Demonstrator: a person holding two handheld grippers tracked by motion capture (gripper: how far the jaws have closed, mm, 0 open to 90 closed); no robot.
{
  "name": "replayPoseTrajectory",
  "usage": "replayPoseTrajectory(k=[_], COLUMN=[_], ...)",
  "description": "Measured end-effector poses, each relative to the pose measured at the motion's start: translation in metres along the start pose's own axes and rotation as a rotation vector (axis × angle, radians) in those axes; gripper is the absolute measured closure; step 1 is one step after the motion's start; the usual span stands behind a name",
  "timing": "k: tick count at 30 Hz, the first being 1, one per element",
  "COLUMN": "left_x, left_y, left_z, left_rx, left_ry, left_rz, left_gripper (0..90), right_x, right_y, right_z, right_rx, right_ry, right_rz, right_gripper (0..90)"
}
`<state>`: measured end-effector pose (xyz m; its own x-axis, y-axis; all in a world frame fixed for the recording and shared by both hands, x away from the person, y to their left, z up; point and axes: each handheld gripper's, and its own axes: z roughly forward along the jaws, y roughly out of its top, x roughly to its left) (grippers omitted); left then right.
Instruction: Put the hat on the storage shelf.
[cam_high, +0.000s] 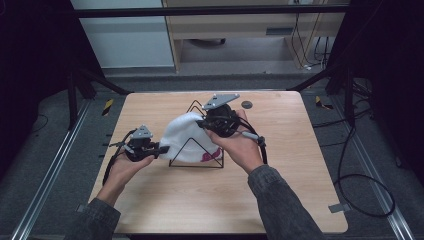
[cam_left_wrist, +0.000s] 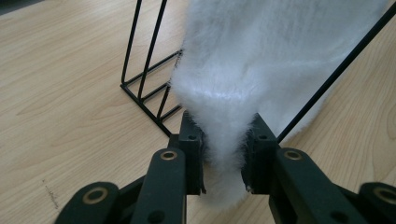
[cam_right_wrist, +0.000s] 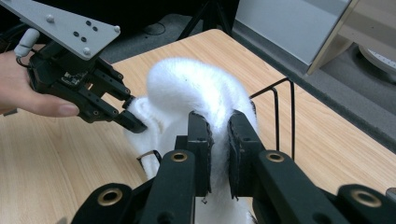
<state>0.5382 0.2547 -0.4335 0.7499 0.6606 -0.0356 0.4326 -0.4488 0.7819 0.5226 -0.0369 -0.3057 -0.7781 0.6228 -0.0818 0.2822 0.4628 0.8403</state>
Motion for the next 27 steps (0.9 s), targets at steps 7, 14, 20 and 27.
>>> replayPoseTrajectory(k=[7,14,20,27], left_x=[-0.001,-0.002,-0.003,-0.005], left_y=[-0.005,-0.010,-0.015,-0.020], left_z=[0.000,0.000,-0.009,-0.022], left_rx=[-0.004,0.008,-0.019,-0.041], left_ry=[-0.003,0.001,0.029,0.075], left_rz=[-0.009,-0.013,-0.025,-0.024], left_gripper=[72.1,71.2,67.6,57.0], right_x=[0.002,0.004,0.008,0.012], right_y=[0.000,-0.002,-0.002,-0.002], right_z=[0.001,0.006,0.004,-0.001], right_rx=[0.007,0.013,0.011,-0.002], right_ry=[0.001,0.007,0.006,-0.001], right_rz=[-0.003,0.006,0.008,0.017], right_gripper=[81.0,74.4,68.7,55.1])
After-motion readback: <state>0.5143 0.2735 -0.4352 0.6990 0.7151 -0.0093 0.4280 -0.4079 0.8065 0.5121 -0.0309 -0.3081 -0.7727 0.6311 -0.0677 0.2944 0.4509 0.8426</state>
